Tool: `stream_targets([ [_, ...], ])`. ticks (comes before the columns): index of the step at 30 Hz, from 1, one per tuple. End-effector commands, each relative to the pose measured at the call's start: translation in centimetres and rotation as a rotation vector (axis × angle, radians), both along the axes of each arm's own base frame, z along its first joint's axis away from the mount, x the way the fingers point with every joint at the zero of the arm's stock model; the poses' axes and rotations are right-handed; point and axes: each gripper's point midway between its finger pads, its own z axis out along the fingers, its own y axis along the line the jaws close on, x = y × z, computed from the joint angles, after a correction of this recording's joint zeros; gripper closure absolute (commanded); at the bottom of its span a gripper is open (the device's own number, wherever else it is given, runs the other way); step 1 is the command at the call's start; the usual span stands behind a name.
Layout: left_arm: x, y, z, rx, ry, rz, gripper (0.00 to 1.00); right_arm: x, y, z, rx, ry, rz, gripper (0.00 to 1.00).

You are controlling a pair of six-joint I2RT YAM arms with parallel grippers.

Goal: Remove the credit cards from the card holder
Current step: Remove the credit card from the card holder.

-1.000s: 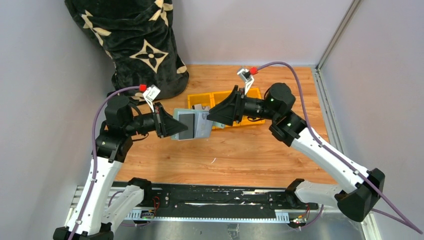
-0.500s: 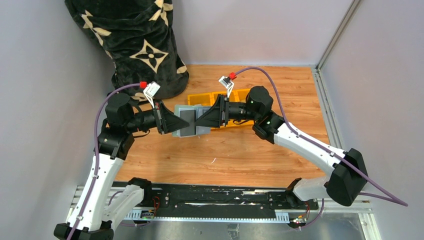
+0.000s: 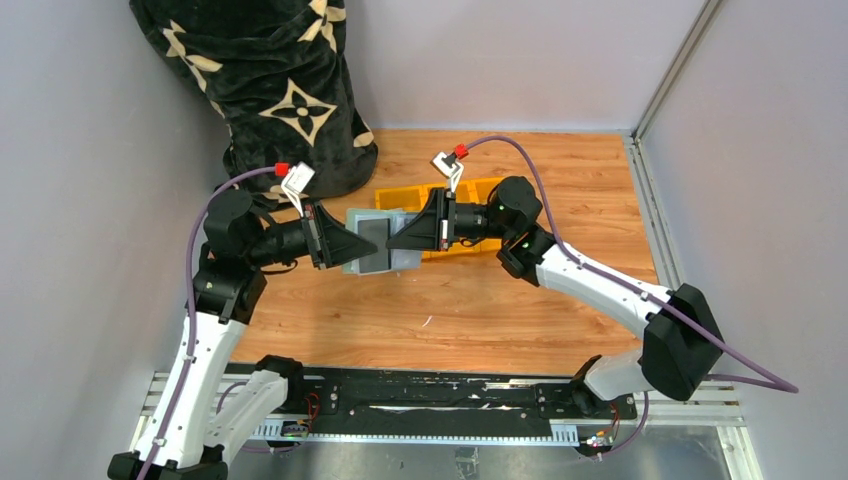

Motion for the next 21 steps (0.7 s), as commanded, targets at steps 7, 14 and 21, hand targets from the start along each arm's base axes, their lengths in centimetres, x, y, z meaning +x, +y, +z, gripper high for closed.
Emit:
stream_targets([
  [7, -1.8, -0.7, 1.5, -0.068, -0.007, -0.117, 0.8, -0.9, -0.2, 0.9, 0.085, 0.024, 0.041, 1.0],
  [14, -2.3, -1.0, 1.9, -0.116, 0.044, -0.153, 0.72, -1.0, -0.8, 0.8, 0.087, 0.011, 0.033, 1.0],
  [21, -2.7, -1.0, 2.1, -0.134, 0.063, -0.18, 0.83, -0.6, -1.6, 0.4, 0.063, -0.013, -0.001, 1.0],
])
